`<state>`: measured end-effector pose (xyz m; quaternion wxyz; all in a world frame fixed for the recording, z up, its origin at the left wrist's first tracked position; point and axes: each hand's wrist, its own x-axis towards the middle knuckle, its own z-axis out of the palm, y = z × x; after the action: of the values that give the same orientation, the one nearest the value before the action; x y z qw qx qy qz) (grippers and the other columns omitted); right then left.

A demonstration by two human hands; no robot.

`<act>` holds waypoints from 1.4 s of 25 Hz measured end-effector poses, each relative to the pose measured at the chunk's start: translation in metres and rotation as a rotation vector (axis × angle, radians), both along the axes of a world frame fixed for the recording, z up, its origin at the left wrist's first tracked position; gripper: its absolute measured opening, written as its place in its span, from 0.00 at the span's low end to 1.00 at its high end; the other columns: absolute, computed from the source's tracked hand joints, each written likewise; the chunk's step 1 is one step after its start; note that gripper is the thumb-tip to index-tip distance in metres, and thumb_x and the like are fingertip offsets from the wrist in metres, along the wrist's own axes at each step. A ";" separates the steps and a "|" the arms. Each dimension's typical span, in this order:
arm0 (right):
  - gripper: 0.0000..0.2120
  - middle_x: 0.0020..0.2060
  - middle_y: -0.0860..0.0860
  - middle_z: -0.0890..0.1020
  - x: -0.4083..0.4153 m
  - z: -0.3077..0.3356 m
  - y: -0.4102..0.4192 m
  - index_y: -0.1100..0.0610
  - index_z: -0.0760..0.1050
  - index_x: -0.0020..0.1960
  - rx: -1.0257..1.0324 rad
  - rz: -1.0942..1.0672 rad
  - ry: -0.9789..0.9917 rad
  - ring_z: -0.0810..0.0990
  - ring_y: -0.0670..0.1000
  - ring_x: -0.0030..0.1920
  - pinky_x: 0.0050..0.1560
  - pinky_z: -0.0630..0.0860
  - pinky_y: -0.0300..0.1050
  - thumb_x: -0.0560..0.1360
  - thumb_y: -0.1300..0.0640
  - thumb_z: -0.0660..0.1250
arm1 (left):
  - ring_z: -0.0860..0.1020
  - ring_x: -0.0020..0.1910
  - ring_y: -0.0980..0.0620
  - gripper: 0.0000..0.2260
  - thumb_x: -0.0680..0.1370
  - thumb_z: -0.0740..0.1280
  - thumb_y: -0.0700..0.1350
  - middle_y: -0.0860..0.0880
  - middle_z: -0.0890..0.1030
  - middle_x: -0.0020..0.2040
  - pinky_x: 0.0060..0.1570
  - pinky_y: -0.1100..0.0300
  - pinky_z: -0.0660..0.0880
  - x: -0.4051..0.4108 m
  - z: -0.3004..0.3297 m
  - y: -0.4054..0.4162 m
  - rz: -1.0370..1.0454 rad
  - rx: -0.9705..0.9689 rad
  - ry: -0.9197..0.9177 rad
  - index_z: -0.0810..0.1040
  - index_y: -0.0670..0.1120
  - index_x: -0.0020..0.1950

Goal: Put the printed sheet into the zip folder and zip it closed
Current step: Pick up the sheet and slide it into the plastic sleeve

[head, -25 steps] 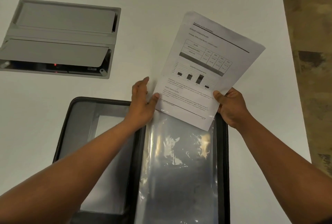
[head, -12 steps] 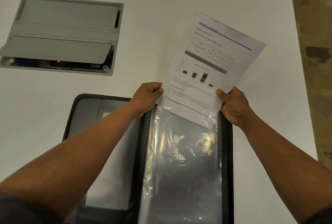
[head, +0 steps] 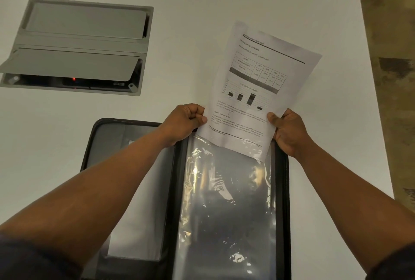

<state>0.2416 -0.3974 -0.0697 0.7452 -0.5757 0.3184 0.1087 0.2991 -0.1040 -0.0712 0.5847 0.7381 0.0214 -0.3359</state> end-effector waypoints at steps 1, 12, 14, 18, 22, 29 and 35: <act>0.11 0.54 0.49 0.85 0.000 0.001 0.001 0.51 0.79 0.55 -0.005 -0.002 -0.002 0.83 0.53 0.56 0.56 0.82 0.52 0.80 0.65 0.63 | 0.83 0.53 0.45 0.07 0.80 0.68 0.36 0.37 0.85 0.54 0.63 0.44 0.77 0.002 0.001 0.003 -0.033 -0.001 0.012 0.81 0.37 0.57; 0.11 0.53 0.48 0.84 0.001 0.005 0.003 0.53 0.78 0.56 -0.031 0.062 -0.017 0.85 0.49 0.50 0.44 0.83 0.43 0.80 0.65 0.63 | 0.84 0.56 0.51 0.14 0.79 0.69 0.37 0.49 0.85 0.58 0.62 0.53 0.78 0.008 0.009 0.006 -0.112 0.016 0.051 0.79 0.44 0.64; 0.11 0.52 0.48 0.84 0.000 0.005 0.003 0.53 0.79 0.56 -0.051 0.082 -0.025 0.85 0.50 0.51 0.44 0.83 0.43 0.80 0.65 0.63 | 0.83 0.57 0.52 0.14 0.82 0.66 0.42 0.49 0.84 0.59 0.60 0.55 0.79 0.006 0.011 0.002 -0.049 -0.041 0.058 0.75 0.47 0.67; 0.12 0.50 0.44 0.86 0.000 0.008 0.003 0.51 0.80 0.56 -0.122 0.183 -0.041 0.86 0.50 0.51 0.46 0.84 0.44 0.80 0.65 0.64 | 0.83 0.56 0.52 0.10 0.85 0.60 0.48 0.49 0.84 0.57 0.57 0.57 0.79 0.000 0.011 -0.002 -0.007 0.021 -0.042 0.74 0.45 0.63; 0.12 0.56 0.50 0.85 -0.001 0.005 -0.001 0.51 0.80 0.58 -0.145 0.261 -0.045 0.84 0.54 0.56 0.53 0.83 0.52 0.80 0.64 0.65 | 0.83 0.53 0.45 0.08 0.83 0.64 0.46 0.47 0.85 0.55 0.58 0.48 0.80 0.001 0.004 -0.001 0.004 0.135 -0.052 0.76 0.41 0.56; 0.13 0.58 0.54 0.84 -0.001 0.005 0.000 0.56 0.78 0.62 -0.110 0.321 -0.002 0.84 0.56 0.57 0.54 0.83 0.54 0.79 0.65 0.66 | 0.83 0.57 0.50 0.14 0.81 0.67 0.49 0.50 0.84 0.59 0.60 0.53 0.79 -0.001 0.008 -0.004 0.072 0.028 -0.022 0.76 0.45 0.64; 0.09 0.56 0.53 0.85 0.001 0.007 0.008 0.54 0.79 0.59 -0.112 0.251 0.000 0.85 0.55 0.54 0.53 0.83 0.52 0.81 0.59 0.65 | 0.81 0.48 0.44 0.22 0.77 0.63 0.57 0.41 0.83 0.52 0.59 0.41 0.76 -0.002 0.002 -0.004 0.045 0.153 -0.089 0.74 0.38 0.57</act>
<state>0.2424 -0.3895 -0.0628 0.6926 -0.6517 0.2494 0.1829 0.2970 -0.1084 -0.0692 0.5342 0.7942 0.0376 -0.2872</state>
